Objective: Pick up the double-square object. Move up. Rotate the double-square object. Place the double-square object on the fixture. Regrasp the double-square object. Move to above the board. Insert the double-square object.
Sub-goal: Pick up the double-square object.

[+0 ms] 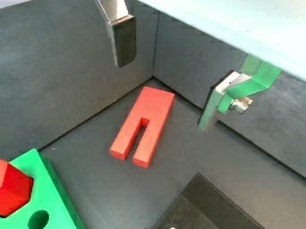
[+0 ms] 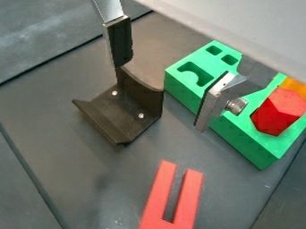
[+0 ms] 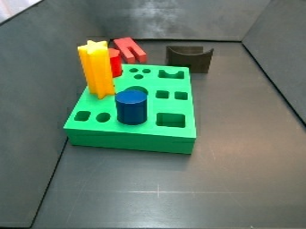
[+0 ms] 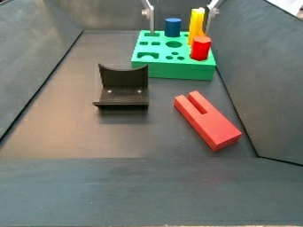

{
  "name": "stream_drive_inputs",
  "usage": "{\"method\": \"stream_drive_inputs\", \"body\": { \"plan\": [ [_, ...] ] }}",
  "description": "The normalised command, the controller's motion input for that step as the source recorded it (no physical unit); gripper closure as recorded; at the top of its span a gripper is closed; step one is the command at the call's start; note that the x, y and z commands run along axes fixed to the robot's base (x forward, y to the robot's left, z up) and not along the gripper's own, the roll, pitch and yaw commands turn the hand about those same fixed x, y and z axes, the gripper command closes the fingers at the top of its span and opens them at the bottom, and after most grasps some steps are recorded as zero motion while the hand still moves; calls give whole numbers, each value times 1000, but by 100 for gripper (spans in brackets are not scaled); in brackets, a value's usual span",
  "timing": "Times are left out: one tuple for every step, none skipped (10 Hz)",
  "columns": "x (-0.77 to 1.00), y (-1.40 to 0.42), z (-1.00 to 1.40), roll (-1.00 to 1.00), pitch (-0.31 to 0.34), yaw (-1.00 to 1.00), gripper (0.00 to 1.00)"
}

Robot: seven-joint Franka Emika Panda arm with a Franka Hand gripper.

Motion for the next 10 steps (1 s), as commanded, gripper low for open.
{"method": "stream_drive_inputs", "body": {
  "plan": [
    [0,-220,-1000,94,16,883,0],
    [0,-237,-1000,111,59,909,0],
    [-6,-197,-1000,77,27,846,0],
    [-440,0,-1000,56,-11,666,0],
    [-786,211,-1000,70,-60,366,0],
    [-829,249,-1000,26,-40,303,0],
    [-777,169,-1000,9,-89,263,0],
    [-286,-17,-809,-24,-196,143,0],
    [-11,-111,-834,-59,-147,109,0],
    [3,-83,-809,-123,-111,49,0]
  ]
}}
